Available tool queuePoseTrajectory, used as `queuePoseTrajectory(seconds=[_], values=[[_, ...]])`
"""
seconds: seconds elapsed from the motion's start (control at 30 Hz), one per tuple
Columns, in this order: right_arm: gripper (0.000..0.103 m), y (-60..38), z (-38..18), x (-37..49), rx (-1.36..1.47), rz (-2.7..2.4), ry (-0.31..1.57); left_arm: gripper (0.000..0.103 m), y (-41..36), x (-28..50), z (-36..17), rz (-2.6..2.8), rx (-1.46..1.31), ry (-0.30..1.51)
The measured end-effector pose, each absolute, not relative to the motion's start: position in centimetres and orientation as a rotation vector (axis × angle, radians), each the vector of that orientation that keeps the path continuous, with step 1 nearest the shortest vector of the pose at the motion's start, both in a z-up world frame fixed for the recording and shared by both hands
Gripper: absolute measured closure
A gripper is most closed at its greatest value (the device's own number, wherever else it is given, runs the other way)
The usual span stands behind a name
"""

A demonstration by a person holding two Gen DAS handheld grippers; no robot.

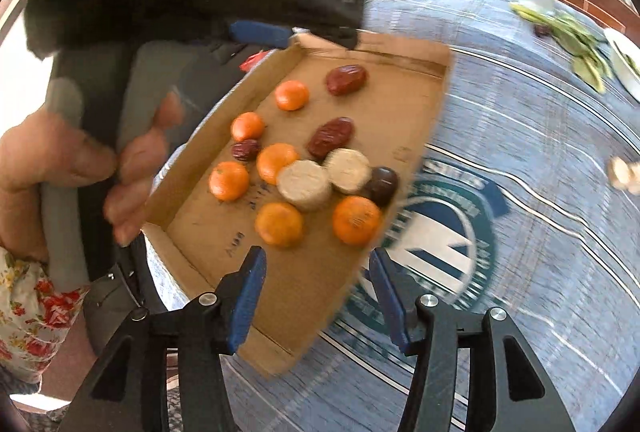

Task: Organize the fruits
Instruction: 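Move both open tools back toward the pale chunks and dark plum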

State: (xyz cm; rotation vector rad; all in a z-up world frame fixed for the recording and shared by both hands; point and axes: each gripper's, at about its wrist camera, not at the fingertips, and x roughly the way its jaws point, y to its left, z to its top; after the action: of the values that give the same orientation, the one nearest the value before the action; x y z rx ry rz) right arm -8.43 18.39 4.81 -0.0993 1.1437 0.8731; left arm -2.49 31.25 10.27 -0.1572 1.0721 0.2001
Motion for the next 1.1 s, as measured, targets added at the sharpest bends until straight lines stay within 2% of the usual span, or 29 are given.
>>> queuePoseTrajectory(seconds=[0.63,1.1], values=[[0.045,-1.3,4.8,-5.9,0.016,0.543,1.148,0.043,18.3,-2.9,11.0,0.046,-0.129,1.076],[0.045,-10.1,3.9,2.2,0.114,0.355,1.135,0.042,13.5,-1.1,8.2,-0.048,-0.093,1.123]])
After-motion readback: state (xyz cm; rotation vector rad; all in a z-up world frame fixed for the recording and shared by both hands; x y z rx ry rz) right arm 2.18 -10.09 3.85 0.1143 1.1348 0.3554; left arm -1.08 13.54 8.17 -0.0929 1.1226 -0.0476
